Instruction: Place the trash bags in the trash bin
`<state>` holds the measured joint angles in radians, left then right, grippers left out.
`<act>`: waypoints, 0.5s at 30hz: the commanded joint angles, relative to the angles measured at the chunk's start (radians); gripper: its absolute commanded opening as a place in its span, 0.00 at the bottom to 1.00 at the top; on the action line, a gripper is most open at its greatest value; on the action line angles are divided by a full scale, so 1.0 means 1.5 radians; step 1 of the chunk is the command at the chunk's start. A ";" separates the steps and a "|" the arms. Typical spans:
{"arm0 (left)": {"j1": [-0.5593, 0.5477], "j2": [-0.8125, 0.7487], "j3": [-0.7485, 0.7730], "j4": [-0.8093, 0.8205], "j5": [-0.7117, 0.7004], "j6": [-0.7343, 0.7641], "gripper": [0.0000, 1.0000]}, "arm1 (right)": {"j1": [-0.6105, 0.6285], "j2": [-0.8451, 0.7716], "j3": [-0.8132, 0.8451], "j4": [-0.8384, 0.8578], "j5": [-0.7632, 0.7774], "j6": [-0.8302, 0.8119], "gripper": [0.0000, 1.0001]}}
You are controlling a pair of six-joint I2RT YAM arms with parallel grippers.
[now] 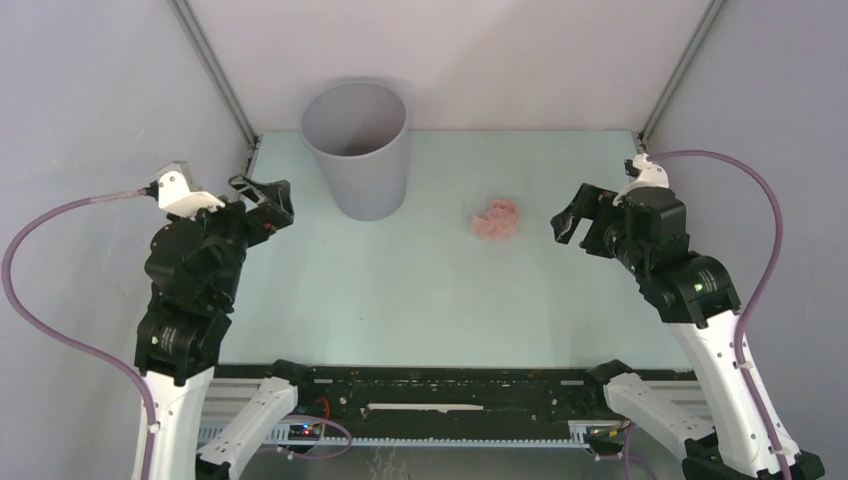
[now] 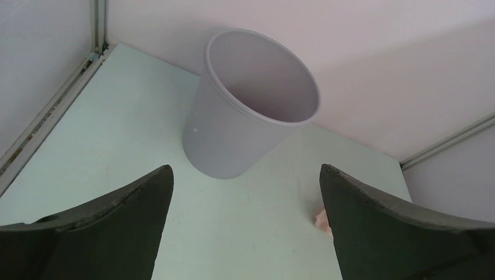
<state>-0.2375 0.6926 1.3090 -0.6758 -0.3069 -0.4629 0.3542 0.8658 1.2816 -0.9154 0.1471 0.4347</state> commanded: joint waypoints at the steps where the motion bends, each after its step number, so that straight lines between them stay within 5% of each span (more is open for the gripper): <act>1: -0.011 0.022 -0.010 0.005 0.030 -0.016 1.00 | 0.013 0.019 0.000 0.022 0.042 0.019 1.00; 10: -0.019 0.028 -0.032 0.003 0.059 -0.031 1.00 | 0.016 0.098 -0.001 0.033 0.044 0.009 1.00; 15: -0.020 0.019 -0.052 0.016 0.100 -0.053 1.00 | -0.055 0.171 -0.002 0.049 -0.123 0.018 1.00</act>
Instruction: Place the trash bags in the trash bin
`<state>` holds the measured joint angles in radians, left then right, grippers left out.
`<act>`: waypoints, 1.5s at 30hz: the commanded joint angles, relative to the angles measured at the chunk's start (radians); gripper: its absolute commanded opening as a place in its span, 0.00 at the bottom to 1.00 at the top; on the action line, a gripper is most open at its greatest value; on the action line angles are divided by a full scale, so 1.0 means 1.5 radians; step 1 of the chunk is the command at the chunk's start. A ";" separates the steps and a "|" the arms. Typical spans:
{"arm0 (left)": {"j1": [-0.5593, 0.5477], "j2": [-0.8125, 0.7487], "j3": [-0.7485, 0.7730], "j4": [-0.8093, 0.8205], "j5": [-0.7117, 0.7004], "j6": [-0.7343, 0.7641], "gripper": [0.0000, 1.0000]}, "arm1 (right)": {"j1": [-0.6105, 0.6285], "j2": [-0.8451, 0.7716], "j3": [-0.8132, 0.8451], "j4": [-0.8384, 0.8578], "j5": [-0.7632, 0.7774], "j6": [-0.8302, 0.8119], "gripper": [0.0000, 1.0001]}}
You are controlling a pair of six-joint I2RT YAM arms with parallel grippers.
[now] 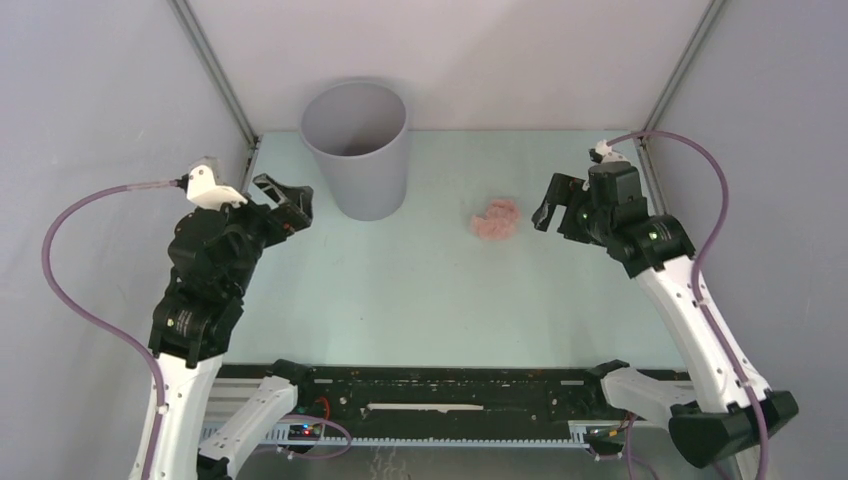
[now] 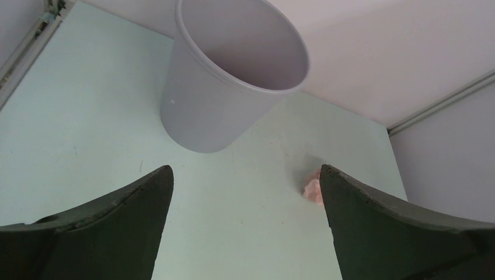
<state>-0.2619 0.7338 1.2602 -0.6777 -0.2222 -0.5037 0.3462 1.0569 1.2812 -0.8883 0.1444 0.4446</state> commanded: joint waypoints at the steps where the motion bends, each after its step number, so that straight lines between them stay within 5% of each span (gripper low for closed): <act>1: -0.003 -0.009 -0.024 0.020 0.057 -0.031 1.00 | -0.068 0.062 -0.005 0.040 -0.170 0.014 1.00; 9: -0.003 -0.035 -0.067 0.025 0.057 -0.131 1.00 | -0.221 0.220 -0.056 0.130 -0.496 0.102 1.00; 18: -0.002 -0.052 -0.113 0.008 0.052 -0.195 1.00 | -0.186 0.383 -0.021 0.209 -0.463 0.066 0.98; 27: -0.001 0.024 -0.148 0.016 0.215 -0.218 1.00 | -0.144 0.518 0.042 0.248 -0.381 0.054 0.88; 36: -0.002 0.065 -0.191 0.082 0.309 -0.263 1.00 | -0.130 0.558 0.066 0.246 -0.413 0.016 0.50; 38: -0.001 0.067 -0.202 0.082 0.316 -0.265 1.00 | -0.119 0.553 0.053 0.250 -0.438 0.004 0.31; 40: -0.001 0.072 -0.212 0.084 0.330 -0.269 1.00 | -0.106 0.541 0.035 0.249 -0.452 -0.002 0.01; 45: -0.001 0.110 -0.239 0.092 0.404 -0.288 1.00 | -0.048 0.470 -0.034 0.232 -0.449 -0.013 0.00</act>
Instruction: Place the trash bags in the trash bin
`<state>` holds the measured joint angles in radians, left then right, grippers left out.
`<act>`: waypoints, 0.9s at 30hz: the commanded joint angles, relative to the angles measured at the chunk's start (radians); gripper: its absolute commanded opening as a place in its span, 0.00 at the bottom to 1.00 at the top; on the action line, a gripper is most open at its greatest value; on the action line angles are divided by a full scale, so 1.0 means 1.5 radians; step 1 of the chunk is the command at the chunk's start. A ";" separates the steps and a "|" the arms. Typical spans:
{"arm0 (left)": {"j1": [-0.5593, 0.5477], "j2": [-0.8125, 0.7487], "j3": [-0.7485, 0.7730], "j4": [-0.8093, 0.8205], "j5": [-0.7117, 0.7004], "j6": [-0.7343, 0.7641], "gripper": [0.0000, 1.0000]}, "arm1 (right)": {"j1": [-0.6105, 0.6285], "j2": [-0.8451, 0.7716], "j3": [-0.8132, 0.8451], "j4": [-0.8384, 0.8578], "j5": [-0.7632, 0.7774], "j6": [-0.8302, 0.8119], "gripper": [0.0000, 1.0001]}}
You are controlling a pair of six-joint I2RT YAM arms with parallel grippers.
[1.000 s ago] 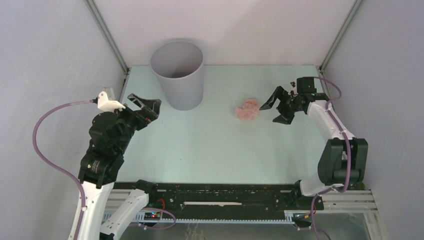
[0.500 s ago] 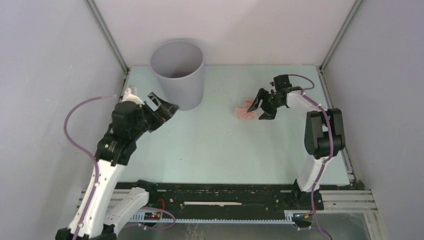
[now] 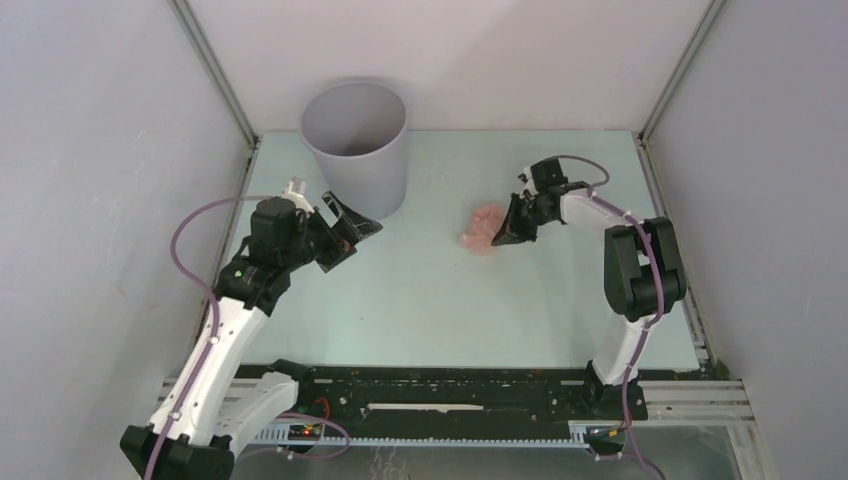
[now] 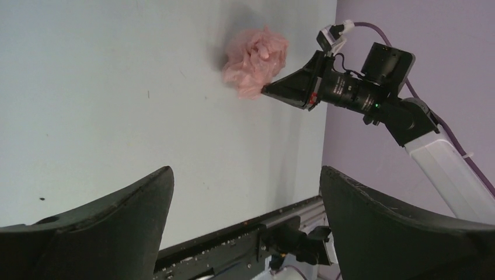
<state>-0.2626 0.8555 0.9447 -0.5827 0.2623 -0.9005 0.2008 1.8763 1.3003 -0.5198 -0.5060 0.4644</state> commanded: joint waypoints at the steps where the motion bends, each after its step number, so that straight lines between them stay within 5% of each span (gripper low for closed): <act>1: -0.002 0.039 -0.034 0.034 0.099 -0.026 1.00 | 0.064 -0.095 -0.061 -0.017 -0.014 -0.028 0.00; 10: -0.070 0.170 -0.043 0.056 0.216 0.015 1.00 | 0.232 -0.228 -0.154 -0.056 0.047 -0.080 0.00; 22: -0.195 0.400 0.098 -0.030 0.129 0.172 0.71 | 0.341 -0.303 -0.218 -0.028 0.071 -0.059 0.00; 27: -0.205 0.463 0.121 -0.043 0.103 0.206 0.69 | 0.353 -0.319 -0.243 -0.016 0.081 -0.038 0.00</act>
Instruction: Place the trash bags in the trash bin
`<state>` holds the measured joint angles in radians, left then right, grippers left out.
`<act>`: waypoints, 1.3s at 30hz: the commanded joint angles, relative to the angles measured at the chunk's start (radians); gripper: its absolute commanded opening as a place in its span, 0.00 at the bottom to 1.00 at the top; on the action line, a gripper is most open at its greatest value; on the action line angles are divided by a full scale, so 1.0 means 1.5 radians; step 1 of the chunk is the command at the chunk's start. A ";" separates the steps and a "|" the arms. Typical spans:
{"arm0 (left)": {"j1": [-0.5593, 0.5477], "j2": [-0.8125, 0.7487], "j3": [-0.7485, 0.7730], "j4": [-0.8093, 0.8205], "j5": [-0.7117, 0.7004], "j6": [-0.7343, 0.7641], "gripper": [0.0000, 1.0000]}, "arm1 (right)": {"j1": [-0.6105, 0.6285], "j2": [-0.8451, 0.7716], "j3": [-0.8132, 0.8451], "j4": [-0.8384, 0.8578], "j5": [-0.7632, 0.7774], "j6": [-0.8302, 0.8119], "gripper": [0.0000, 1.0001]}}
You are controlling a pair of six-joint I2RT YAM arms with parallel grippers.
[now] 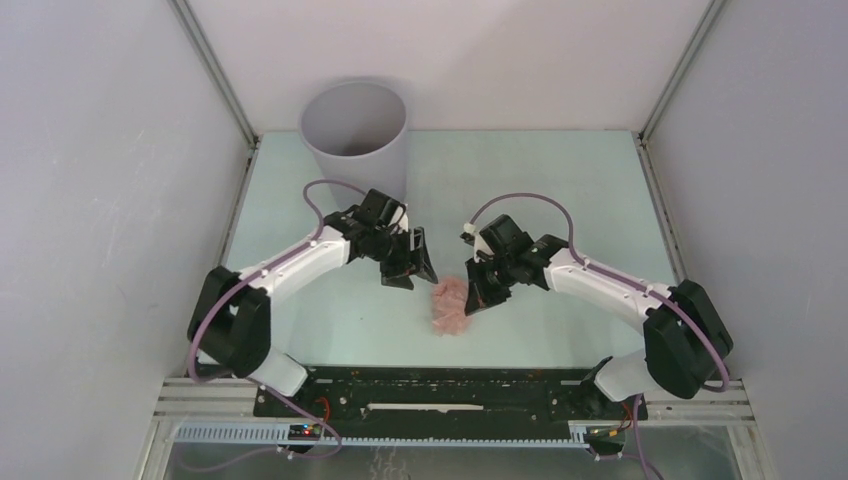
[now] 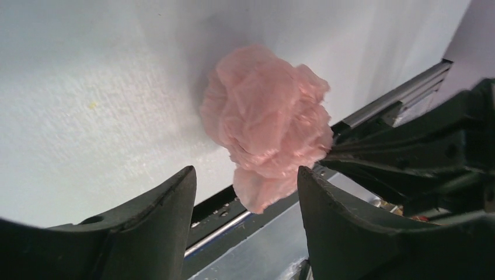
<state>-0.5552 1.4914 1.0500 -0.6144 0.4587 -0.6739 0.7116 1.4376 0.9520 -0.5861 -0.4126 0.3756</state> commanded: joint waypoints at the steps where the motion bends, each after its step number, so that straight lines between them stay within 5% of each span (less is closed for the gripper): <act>1: -0.016 0.054 0.058 -0.019 -0.023 0.057 0.69 | 0.013 -0.031 -0.016 0.030 0.020 0.023 0.00; 10: -0.078 0.142 0.109 0.007 -0.007 0.050 0.68 | 0.014 -0.042 -0.028 0.007 0.032 0.016 0.00; 13: -0.076 0.149 0.112 -0.002 -0.032 0.063 0.49 | 0.015 -0.049 -0.028 0.003 0.038 0.022 0.00; 15: -0.073 0.146 0.117 -0.022 -0.060 0.079 0.24 | 0.015 -0.055 -0.029 -0.001 0.042 0.029 0.00; 17: -0.063 0.126 0.120 -0.040 -0.090 0.089 0.10 | 0.015 -0.067 -0.035 -0.005 0.058 0.035 0.00; 23: 0.029 -0.025 0.098 -0.072 -0.145 0.100 0.05 | 0.015 -0.093 -0.051 -0.041 0.137 0.054 0.00; 31: 0.102 -0.178 0.078 -0.061 -0.025 0.069 0.00 | 0.007 -0.171 -0.041 -0.081 0.218 0.116 0.00; 33: 0.102 -0.203 0.056 -0.024 0.017 0.025 0.00 | 0.013 -0.202 -0.032 -0.074 0.218 0.134 0.15; 39: 0.102 -0.239 0.023 0.056 0.066 -0.089 0.00 | 0.029 -0.314 -0.016 -0.027 0.248 0.201 0.92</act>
<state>-0.4007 1.1625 1.1255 -0.6357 0.4629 -0.6693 0.7532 1.0599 0.8799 -0.6853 -0.0917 0.5858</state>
